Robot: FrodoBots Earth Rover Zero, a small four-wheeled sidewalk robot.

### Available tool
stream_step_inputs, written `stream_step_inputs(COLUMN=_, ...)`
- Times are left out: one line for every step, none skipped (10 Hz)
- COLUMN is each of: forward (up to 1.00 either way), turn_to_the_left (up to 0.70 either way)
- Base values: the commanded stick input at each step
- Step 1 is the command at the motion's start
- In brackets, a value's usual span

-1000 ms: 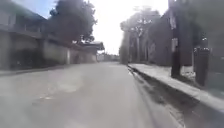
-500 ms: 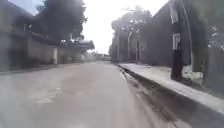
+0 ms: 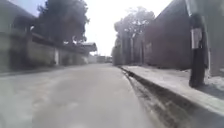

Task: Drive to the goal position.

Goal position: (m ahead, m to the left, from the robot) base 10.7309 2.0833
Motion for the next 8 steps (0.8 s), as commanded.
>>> stream_step_inputs(forward=1.00, turn_to_the_left=0.00)
stream_step_inputs(forward=1.00, turn_to_the_left=0.00)
stream_step_inputs(forward=1.00, turn_to_the_left=0.00)
stream_step_inputs(forward=0.26, turn_to_the_left=0.00)
stream_step_inputs(forward=0.00, turn_to_the_left=0.00)
stream_step_inputs(forward=0.00, turn_to_the_left=0.00)
stream_step_inputs(forward=0.00, turn_to_the_left=0.00)
stream_step_inputs(forward=0.00, turn_to_the_left=0.00)
